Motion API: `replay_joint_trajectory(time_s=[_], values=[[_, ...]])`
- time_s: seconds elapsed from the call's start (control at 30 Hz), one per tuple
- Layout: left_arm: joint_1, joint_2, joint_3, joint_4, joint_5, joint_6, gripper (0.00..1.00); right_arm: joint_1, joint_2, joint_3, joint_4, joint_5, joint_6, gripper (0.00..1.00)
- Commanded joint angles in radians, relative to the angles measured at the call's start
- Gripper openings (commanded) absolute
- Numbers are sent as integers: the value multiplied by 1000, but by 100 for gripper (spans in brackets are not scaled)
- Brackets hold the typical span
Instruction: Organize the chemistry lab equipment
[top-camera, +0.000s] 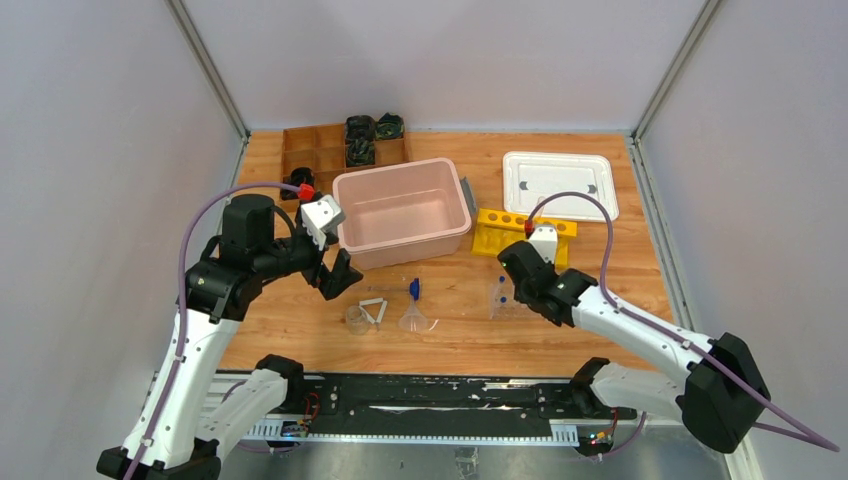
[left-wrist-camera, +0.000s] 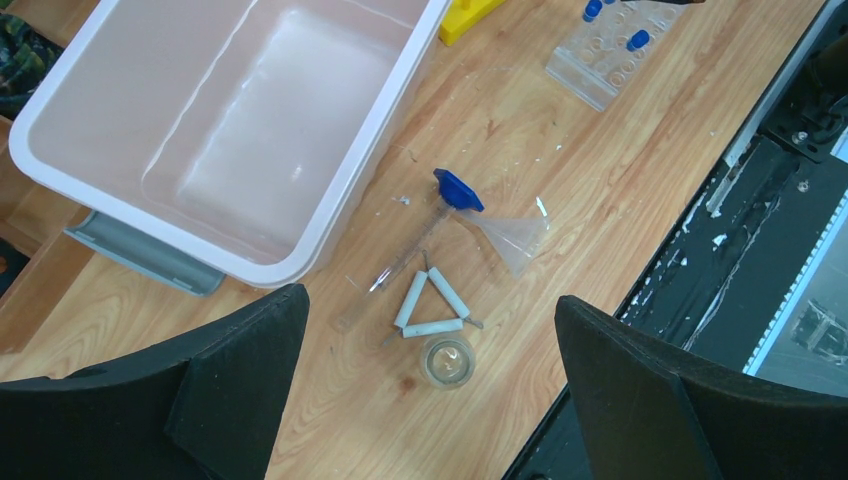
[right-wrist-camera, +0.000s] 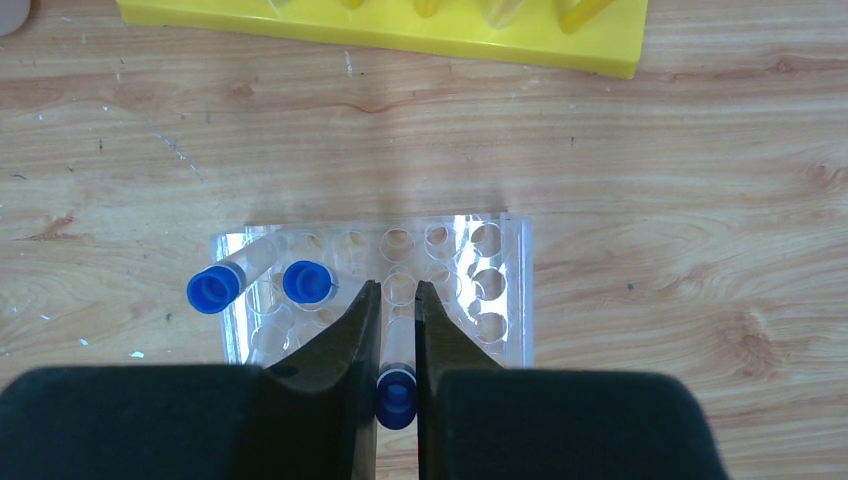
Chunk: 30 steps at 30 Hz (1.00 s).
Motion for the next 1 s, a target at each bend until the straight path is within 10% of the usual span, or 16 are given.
replay_joint_trajectory(time_s=[0.0,0.27,0.7,0.97], values=[[-4,-12,7,-1,-2,6,100,-13,-35,-11,-26,-4,16,0],[-3,-8,10,-1,-6,5,100,-14,-36,-30,-40,-9,24,1],[-4,-12,24,-2,-26,4,100,-12,-201,-37,-58,32,20,54],[-4,5,29,-1,-49,-21,100,25,-218,106,-54,-66,17,49]])
